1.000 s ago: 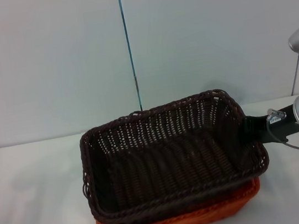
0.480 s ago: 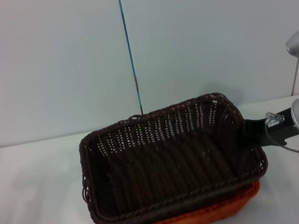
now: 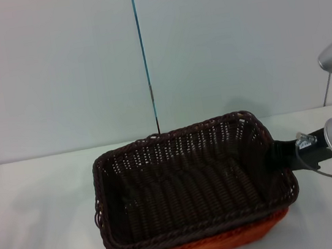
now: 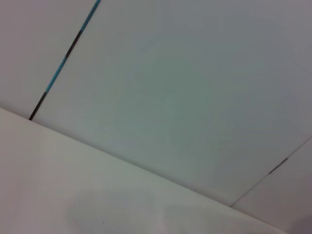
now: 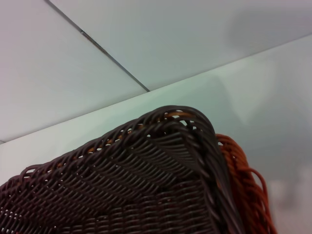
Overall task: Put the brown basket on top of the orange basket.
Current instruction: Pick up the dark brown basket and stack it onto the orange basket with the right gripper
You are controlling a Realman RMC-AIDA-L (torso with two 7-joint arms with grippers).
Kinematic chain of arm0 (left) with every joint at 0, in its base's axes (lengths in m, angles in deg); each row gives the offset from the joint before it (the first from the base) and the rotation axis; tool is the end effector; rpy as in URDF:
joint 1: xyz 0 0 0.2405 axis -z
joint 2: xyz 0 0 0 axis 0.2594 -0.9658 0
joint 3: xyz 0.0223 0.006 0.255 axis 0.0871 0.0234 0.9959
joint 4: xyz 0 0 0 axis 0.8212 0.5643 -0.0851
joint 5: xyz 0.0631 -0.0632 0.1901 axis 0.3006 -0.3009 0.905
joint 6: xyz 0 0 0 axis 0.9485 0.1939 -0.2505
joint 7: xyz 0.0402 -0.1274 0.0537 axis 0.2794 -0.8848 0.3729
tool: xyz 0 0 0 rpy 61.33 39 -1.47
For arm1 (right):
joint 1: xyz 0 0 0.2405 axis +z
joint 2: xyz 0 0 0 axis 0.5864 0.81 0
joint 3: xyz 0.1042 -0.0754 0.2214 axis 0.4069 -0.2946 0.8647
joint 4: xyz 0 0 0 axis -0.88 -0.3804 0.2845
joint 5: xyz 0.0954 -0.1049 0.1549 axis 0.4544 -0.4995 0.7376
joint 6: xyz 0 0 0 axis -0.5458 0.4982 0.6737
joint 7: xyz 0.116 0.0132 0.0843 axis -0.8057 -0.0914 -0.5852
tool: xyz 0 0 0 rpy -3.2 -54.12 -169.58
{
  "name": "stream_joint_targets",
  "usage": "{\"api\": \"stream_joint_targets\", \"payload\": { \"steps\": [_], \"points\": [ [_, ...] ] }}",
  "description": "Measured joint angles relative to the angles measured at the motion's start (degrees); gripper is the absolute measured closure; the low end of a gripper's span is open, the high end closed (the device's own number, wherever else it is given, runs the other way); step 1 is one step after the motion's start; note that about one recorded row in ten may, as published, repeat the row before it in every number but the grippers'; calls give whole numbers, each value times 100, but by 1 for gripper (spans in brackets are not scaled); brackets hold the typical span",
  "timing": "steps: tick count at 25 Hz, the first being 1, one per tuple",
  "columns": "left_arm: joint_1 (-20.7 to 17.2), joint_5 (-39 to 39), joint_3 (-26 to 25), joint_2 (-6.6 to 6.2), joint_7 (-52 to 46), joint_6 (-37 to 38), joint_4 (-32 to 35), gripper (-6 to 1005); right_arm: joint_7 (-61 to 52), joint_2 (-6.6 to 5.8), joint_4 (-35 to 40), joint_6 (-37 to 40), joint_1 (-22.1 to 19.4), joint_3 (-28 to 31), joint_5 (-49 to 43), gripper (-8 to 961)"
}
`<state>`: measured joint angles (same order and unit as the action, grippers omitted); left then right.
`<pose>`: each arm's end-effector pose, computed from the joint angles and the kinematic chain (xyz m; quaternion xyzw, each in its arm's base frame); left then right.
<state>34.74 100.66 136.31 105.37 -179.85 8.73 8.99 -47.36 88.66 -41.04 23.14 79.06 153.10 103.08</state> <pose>-0.3767 0.3583 0.1234 -0.6837 -0.5735 -0.2870 0.3482 0.1858 0.4337 0.0077 -0.6354 -0.7254 -0.2391 0.1138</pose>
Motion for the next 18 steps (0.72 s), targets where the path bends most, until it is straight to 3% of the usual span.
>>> {"api": "stream_joint_targets", "payload": {
  "steps": [18],
  "points": [
    [-2, 0, -2, 0, 0, 0, 9, 149, 9, 0, 344, -350, 15, -146, 9, 749]
  ]
}}
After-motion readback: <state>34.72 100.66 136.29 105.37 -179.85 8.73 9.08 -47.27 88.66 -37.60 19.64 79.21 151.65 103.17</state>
